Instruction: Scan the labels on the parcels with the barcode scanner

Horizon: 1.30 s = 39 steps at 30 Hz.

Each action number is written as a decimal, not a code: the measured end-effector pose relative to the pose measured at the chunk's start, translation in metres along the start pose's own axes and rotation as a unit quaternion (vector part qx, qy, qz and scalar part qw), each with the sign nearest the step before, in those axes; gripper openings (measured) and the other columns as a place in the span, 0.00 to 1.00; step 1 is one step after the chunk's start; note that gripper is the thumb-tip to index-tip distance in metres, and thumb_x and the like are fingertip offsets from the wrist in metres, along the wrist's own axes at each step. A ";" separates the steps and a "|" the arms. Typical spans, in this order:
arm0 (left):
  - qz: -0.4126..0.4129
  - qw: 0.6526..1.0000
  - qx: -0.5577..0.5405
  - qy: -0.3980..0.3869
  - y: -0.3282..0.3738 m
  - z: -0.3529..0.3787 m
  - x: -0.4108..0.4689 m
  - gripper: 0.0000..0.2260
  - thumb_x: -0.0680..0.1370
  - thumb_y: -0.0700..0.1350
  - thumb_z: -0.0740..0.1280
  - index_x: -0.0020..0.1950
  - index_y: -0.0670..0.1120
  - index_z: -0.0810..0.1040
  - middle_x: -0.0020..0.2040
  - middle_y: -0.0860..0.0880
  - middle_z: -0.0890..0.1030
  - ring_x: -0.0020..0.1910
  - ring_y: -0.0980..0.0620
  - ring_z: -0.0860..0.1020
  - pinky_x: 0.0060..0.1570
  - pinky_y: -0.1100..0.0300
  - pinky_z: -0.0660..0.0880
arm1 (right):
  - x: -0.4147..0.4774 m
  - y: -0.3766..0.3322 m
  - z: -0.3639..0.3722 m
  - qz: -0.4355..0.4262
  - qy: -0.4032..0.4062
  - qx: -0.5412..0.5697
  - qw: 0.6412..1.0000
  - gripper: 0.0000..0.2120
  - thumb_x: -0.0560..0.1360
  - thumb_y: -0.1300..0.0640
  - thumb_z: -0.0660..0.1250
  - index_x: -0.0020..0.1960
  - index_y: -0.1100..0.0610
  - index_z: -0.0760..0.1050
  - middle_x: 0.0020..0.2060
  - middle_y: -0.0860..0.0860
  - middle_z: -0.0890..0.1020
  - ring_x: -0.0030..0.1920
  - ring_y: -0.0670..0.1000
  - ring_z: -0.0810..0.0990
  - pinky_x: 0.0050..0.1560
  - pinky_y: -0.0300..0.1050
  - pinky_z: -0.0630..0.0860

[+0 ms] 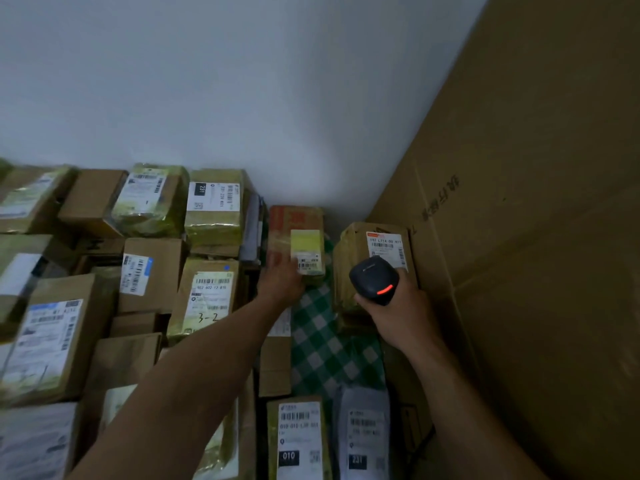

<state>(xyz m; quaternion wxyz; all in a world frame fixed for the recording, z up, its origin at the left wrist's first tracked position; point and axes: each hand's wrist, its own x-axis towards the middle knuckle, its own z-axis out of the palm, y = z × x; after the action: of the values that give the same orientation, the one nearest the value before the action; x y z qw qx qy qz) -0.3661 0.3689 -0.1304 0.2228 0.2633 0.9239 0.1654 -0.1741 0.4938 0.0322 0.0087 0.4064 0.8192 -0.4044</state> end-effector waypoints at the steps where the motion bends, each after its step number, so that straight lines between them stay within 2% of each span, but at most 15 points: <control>1: -0.003 0.999 0.023 -0.027 -0.001 0.004 -0.001 0.30 0.82 0.49 0.64 0.82 0.49 0.57 0.83 0.43 0.49 0.81 0.36 0.50 0.76 0.36 0.62 | -0.001 0.001 0.000 -0.002 0.000 0.005 1.000 0.31 0.72 0.48 0.80 0.70 0.48 0.71 0.64 0.49 0.80 0.63 0.52 0.78 0.57 0.45 0.73; 3: -0.008 1.000 0.005 -0.006 0.006 0.000 -0.009 0.28 0.83 0.50 0.62 0.81 0.46 0.60 0.83 0.42 0.51 0.81 0.36 0.51 0.77 0.39 0.59 | -0.004 0.001 -0.002 -0.004 0.005 0.019 1.000 0.33 0.71 0.48 0.81 0.71 0.49 0.71 0.66 0.49 0.80 0.65 0.52 0.78 0.58 0.43 0.72; 5: -0.020 0.988 -0.152 0.020 0.032 -0.015 -0.030 0.20 0.85 0.50 0.62 0.75 0.44 0.71 0.77 0.41 0.66 0.75 0.40 0.66 0.73 0.48 0.66 | -0.009 0.003 -0.004 0.000 0.019 0.040 0.999 0.36 0.71 0.50 0.81 0.74 0.50 0.69 0.68 0.49 0.78 0.68 0.52 0.76 0.61 0.43 0.72; 7: -0.045 0.926 -0.374 -0.041 0.064 -0.031 -0.055 0.18 0.86 0.53 0.61 0.71 0.45 0.75 0.72 0.43 0.75 0.66 0.45 0.76 0.67 0.51 0.71 | -0.015 0.005 -0.008 0.015 0.027 0.056 0.998 0.37 0.72 0.53 0.80 0.76 0.52 0.67 0.71 0.51 0.77 0.71 0.53 0.75 0.66 0.47 0.73; 9: -0.054 0.861 -0.497 -0.094 0.093 -0.038 -0.076 0.20 0.84 0.57 0.63 0.72 0.49 0.74 0.72 0.44 0.75 0.61 0.49 0.77 0.64 0.50 0.75 | -0.020 0.008 -0.012 0.031 0.031 0.061 0.997 0.35 0.73 0.56 0.79 0.75 0.54 0.67 0.70 0.52 0.77 0.69 0.53 0.76 0.65 0.48 0.74; 12: -0.049 0.860 -0.495 -0.110 0.115 -0.029 -0.092 0.35 0.78 0.58 0.72 0.81 0.52 0.62 0.75 0.45 0.70 0.64 0.48 0.74 0.63 0.49 0.75 | -0.029 0.013 -0.021 0.048 0.042 0.056 0.996 0.31 0.74 0.57 0.78 0.72 0.53 0.68 0.66 0.53 0.79 0.65 0.54 0.78 0.58 0.45 0.72; 14: -0.060 0.862 -0.491 -0.106 0.117 -0.021 -0.090 0.43 0.74 0.53 0.78 0.83 0.53 0.58 0.76 0.45 0.69 0.69 0.45 0.74 0.68 0.45 0.73 | -0.035 0.015 -0.025 0.050 0.051 0.054 0.996 0.30 0.74 0.57 0.78 0.72 0.53 0.69 0.64 0.53 0.79 0.65 0.55 0.79 0.58 0.45 0.73; 16: -0.082 0.842 -0.519 -0.125 0.116 -0.018 -0.086 0.47 0.72 0.51 0.80 0.83 0.57 0.55 0.75 0.43 0.71 0.67 0.42 0.76 0.67 0.42 0.74 | -0.040 0.018 -0.027 0.046 0.054 0.057 0.996 0.31 0.74 0.56 0.79 0.72 0.54 0.70 0.64 0.53 0.80 0.65 0.55 0.79 0.59 0.46 0.73; 20: -0.086 0.797 -0.584 -0.129 0.109 -0.013 -0.088 0.39 0.76 0.44 0.75 0.82 0.56 0.59 0.72 0.45 0.75 0.59 0.48 0.79 0.49 0.55 0.75 | -0.051 0.019 -0.031 0.032 0.035 0.078 0.996 0.32 0.74 0.57 0.78 0.75 0.52 0.69 0.66 0.50 0.79 0.66 0.52 0.78 0.59 0.44 0.72; 25: -0.070 0.728 -0.677 -0.085 0.090 -0.014 -0.117 0.23 0.80 0.43 0.71 0.74 0.51 0.73 0.62 0.49 0.84 0.59 0.48 0.83 0.56 0.52 0.79 | -0.060 0.019 -0.033 0.000 0.033 0.120 0.992 0.31 0.74 0.57 0.79 0.72 0.51 0.70 0.64 0.49 0.79 0.64 0.50 0.77 0.60 0.46 0.73; 28: -0.038 0.704 -0.708 -0.043 0.085 -0.026 -0.148 0.23 0.80 0.43 0.71 0.75 0.51 0.73 0.61 0.51 0.85 0.59 0.50 0.84 0.57 0.52 0.80 | -0.068 0.015 -0.033 -0.025 0.036 0.172 0.984 0.29 0.73 0.55 0.80 0.70 0.51 0.72 0.61 0.46 0.80 0.60 0.47 0.78 0.60 0.45 0.73; 30: -0.015 0.701 -0.712 -0.014 0.080 -0.033 -0.171 0.26 0.79 0.43 0.73 0.76 0.52 0.71 0.62 0.50 0.84 0.61 0.49 0.83 0.59 0.50 0.80 | -0.073 0.013 -0.033 -0.031 0.029 0.229 0.972 0.29 0.72 0.53 0.80 0.70 0.49 0.74 0.61 0.44 0.82 0.61 0.47 0.81 0.61 0.48 0.78; 33: -0.006 0.710 -0.704 0.018 0.066 -0.041 -0.204 0.36 0.74 0.44 0.77 0.78 0.60 0.66 0.65 0.50 0.82 0.63 0.49 0.82 0.62 0.46 0.80 | -0.086 0.005 -0.031 -0.033 -0.013 0.320 0.947 0.22 0.74 0.54 0.78 0.66 0.48 0.77 0.55 0.45 0.86 0.55 0.46 0.85 0.53 0.46 0.82; 36: -0.006 0.715 -0.699 0.027 0.055 -0.048 -0.230 0.34 0.72 0.41 0.78 0.73 0.61 0.70 0.63 0.52 0.84 0.61 0.49 0.83 0.60 0.45 0.81 | -0.097 0.001 -0.028 -0.038 -0.059 0.332 0.941 0.22 0.73 0.53 0.79 0.65 0.47 0.79 0.54 0.47 0.87 0.54 0.48 0.87 0.57 0.53 0.83; 39: -0.016 0.739 -0.673 0.037 0.045 -0.052 -0.249 0.38 0.72 0.37 0.79 0.77 0.59 0.69 0.61 0.54 0.85 0.63 0.48 0.81 0.61 0.41 0.80 | -0.111 -0.002 -0.028 -0.059 -0.074 0.322 0.942 0.23 0.74 0.57 0.78 0.66 0.49 0.78 0.55 0.48 0.87 0.52 0.46 0.86 0.45 0.41 0.81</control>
<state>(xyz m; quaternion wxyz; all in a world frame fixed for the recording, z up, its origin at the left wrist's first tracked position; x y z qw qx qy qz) -0.1836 0.2562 0.0133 0.3099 0.0234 0.5836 0.7502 -0.0920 0.4385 0.0901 -0.0864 0.3074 0.6646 -0.6755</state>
